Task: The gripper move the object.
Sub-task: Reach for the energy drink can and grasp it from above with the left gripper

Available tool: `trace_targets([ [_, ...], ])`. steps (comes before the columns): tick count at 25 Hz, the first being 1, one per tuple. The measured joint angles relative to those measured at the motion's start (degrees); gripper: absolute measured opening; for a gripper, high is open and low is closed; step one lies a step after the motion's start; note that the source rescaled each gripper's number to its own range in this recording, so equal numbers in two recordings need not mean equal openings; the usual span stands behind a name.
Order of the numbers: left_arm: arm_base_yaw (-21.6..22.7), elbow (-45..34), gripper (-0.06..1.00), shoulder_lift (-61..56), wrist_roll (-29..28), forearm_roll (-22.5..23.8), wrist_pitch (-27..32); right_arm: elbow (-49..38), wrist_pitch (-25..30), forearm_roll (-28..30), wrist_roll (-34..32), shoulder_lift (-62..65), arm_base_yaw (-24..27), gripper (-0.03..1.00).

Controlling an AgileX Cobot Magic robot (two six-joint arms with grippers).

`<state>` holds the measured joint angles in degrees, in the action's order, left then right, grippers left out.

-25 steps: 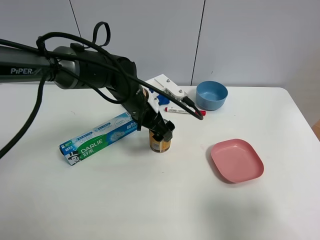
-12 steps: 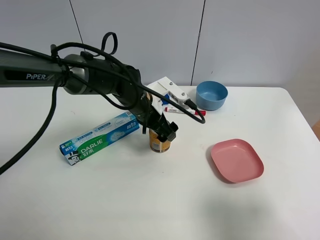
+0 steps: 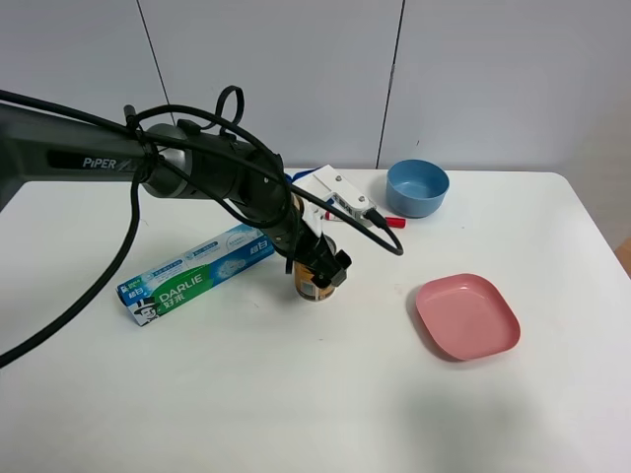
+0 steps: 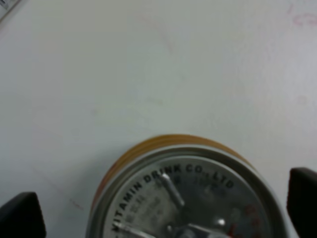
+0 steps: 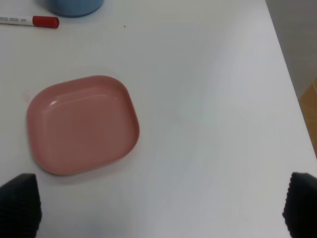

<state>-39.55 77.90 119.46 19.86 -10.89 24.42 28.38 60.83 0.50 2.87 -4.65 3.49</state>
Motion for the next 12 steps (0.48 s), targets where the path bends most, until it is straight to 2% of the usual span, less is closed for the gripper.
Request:
trace_targets([
  [3,0.0,0.0,0.99,0.2,0.0,0.0,0.0,0.0,0.0,0.0,0.0,0.0,0.0,1.00],
  [5,0.0,0.0,0.87,0.7,0.0,0.0,0.0,0.0,0.0,0.0,0.0,0.0,0.0,1.00],
  [6,0.0,0.0,0.77,0.9,0.0,0.0,0.0,0.0,0.0,0.0,0.0,0.0,0.0,1.00],
  [8,0.0,0.0,0.34,1.2,0.0,0.0,0.0,0.0,0.0,0.0,0.0,0.0,0.0,1.00],
  [9,0.0,0.0,0.09,1.2,0.0,-0.2,0.0,0.0,0.0,0.0,0.0,0.0,0.0,1.00],
  [10,0.0,0.0,0.00,1.2,0.0,-0.1,-0.1,0.0,0.0,0.0,0.0,0.0,0.0,1.00],
  [12,0.0,0.0,0.02,1.2,0.0,-0.2,0.0,0.0,0.0,0.0,0.0,0.0,0.0,1.00],
])
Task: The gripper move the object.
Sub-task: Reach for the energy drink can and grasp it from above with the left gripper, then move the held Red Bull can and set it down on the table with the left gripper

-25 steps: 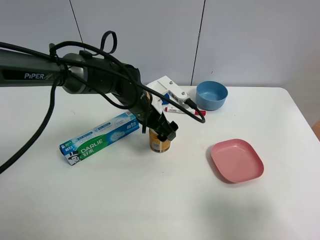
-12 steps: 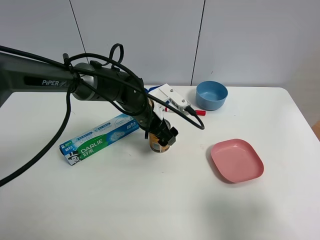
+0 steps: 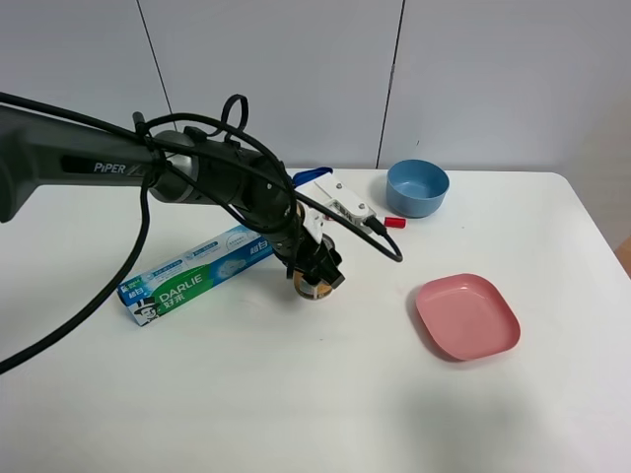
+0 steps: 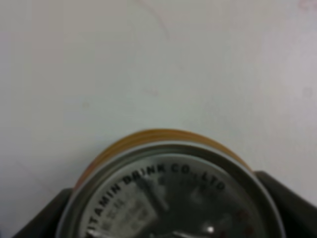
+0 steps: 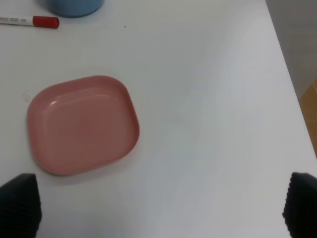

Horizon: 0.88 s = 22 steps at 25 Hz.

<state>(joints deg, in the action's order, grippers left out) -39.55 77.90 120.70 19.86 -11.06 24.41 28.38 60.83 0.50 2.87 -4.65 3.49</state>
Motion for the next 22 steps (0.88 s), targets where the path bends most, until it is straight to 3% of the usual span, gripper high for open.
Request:
trace_targets([
  [5,0.0,-0.1,0.02,-2.4,-0.1,0.2,2.6,0.0,0.0,0.0,0.0,0.0,0.0,1.00],
  [11,1.5,-0.1,0.02,-15.4,-0.6,0.0,7.7,0.0,0.0,0.0,0.0,0.0,0.0,1.00],
  [16,9.8,0.0,0.02,-20.6,-0.7,1.4,9.5,0.0,0.0,0.1,0.0,0.0,0.0,1.00],
  [22,23.5,0.0,0.02,-20.4,-0.7,2.1,9.1,0.0,0.0,0.1,0.0,0.0,0.0,1.00],
])
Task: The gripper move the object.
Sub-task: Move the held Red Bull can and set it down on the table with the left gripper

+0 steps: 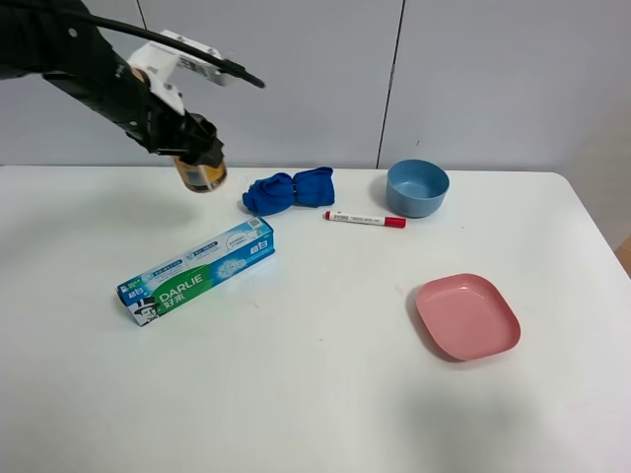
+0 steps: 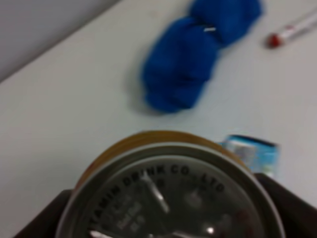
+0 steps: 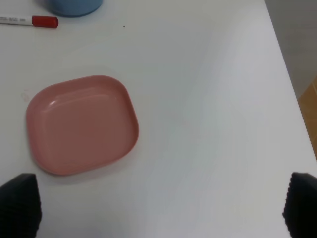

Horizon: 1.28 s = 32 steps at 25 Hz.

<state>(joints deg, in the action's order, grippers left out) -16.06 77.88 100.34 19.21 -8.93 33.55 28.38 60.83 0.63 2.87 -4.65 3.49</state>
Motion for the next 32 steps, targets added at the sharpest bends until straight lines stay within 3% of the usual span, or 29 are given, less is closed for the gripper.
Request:
trace_targets([
  [4,6.5,0.0,0.02,1.6,0.0,0.4,-3.0,0.0,0.0,0.0,0.0,0.0,0.0,1.00],
  [7,8.5,0.0,0.02,4.3,0.0,0.4,-3.6,0.0,0.0,0.0,0.0,0.0,0.0,1.00],
  [21,8.7,0.0,0.02,16.9,0.0,1.5,-5.0,0.0,0.0,0.0,0.0,0.0,0.0,1.00],
  [29,8.7,0.0,0.02,18.3,0.1,1.7,-5.2,0.0,0.0,0.0,0.0,0.0,0.0,1.00],
  [30,8.7,0.0,0.12,18.3,0.1,1.7,-5.2,0.0,0.0,0.0,0.0,0.0,0.0,1.00],
  [31,8.7,0.0,0.33,18.3,-0.1,1.7,-5.5,0.0,0.0,0.0,0.0,0.0,0.0,1.00],
  [32,8.7,0.0,0.61,18.2,-0.8,1.6,-5.8,0.0,0.0,0.0,0.0,0.0,0.0,1.00],
])
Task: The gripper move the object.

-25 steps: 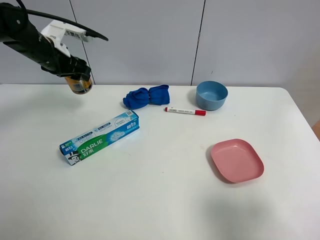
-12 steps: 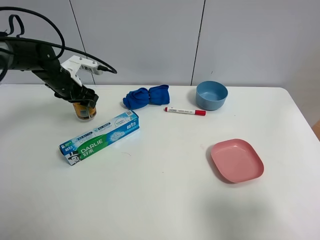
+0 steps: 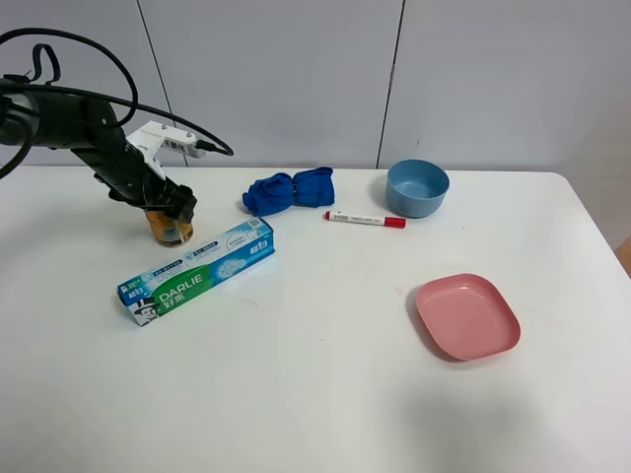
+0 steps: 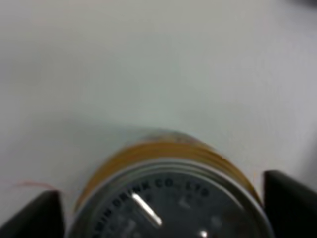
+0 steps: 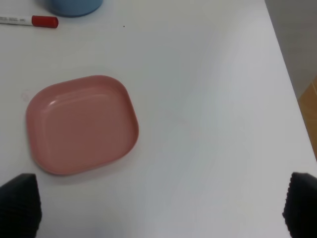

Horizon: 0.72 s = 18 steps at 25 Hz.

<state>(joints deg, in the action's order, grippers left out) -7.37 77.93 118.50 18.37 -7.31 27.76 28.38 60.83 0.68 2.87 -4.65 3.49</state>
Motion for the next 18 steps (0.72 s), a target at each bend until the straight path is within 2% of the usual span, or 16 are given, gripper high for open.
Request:
trace_targets([
  [2,0.0,0.1,0.88,-0.3,-2.1,0.0,0.0,0.0,0.0,0.0,0.0,0.0,0.0,1.00],
  [4,0.0,0.1,0.95,-0.9,-2.8,0.0,0.0,0.0,0.0,0.0,0.0,0.0,0.0,1.00],
  [11,0.0,0.1,0.99,-11.0,-3.5,0.4,0.9,0.0,0.0,0.0,0.0,0.0,0.0,1.00],
  [18,0.6,0.1,0.99,-23.8,-3.7,5.8,8.6,0.0,0.0,0.0,0.0,0.0,0.0,1.00],
])
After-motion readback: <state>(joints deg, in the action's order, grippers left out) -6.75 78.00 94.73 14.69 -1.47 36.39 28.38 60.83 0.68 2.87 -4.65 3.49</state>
